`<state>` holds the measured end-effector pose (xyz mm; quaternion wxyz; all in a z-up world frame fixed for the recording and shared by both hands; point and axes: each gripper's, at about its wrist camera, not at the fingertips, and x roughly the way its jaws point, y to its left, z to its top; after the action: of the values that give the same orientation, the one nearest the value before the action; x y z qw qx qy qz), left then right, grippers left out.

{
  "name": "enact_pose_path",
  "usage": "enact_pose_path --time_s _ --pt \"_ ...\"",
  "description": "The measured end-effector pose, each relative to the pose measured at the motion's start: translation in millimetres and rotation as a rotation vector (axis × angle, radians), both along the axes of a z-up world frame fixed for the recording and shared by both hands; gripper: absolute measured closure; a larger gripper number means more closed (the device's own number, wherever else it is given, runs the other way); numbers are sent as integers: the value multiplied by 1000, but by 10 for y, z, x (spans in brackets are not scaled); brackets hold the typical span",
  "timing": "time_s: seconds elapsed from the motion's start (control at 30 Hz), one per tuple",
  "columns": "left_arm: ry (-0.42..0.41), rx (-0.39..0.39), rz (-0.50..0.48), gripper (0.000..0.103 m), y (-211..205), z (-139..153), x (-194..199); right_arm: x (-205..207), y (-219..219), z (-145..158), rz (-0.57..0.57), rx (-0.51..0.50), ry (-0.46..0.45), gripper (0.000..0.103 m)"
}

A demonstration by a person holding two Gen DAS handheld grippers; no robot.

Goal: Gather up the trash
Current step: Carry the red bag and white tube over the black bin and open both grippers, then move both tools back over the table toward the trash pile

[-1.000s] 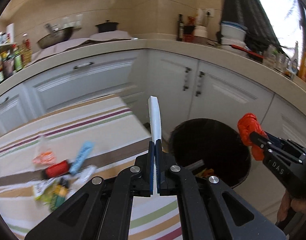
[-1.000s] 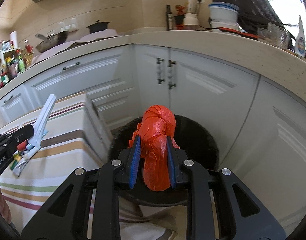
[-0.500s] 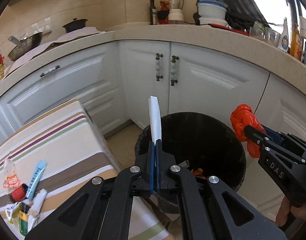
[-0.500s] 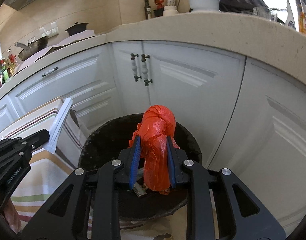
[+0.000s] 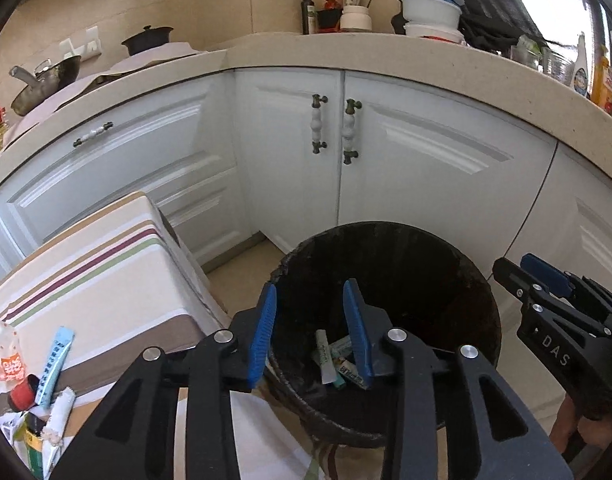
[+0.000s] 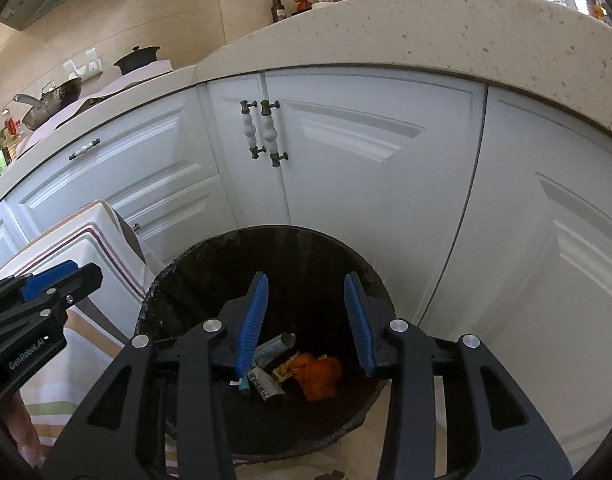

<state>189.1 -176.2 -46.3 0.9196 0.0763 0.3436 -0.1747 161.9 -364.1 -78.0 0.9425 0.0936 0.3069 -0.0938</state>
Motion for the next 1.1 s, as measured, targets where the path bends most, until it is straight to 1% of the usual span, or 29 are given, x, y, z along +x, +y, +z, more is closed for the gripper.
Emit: enact_pose_path --time_s 0.1,0.23,0.43,0.63,0.73,0.93,1.1 --pt "2 -10 17 62 97 40 -46 -20 71 48 9 3 -1 64" --pt "2 -15 48 60 308 91 -158 -86 238 138 36 8 -11 63" --pt "-7 -27 126 56 795 192 -395 -165 650 263 118 10 -24 63" --pt "-20 -18 247 52 1433 263 -674 -248 1183 366 227 20 -29 63" --pt "-27 -10 321 51 1779 264 -802 -289 1468 393 285 26 -25 62" --pt "-14 -5 477 50 2463 212 -1027 -377 2089 442 404 10 -13 62" --pt "-2 -8 568 50 2882 150 -1170 -434 2552 418 479 -3 8 62"
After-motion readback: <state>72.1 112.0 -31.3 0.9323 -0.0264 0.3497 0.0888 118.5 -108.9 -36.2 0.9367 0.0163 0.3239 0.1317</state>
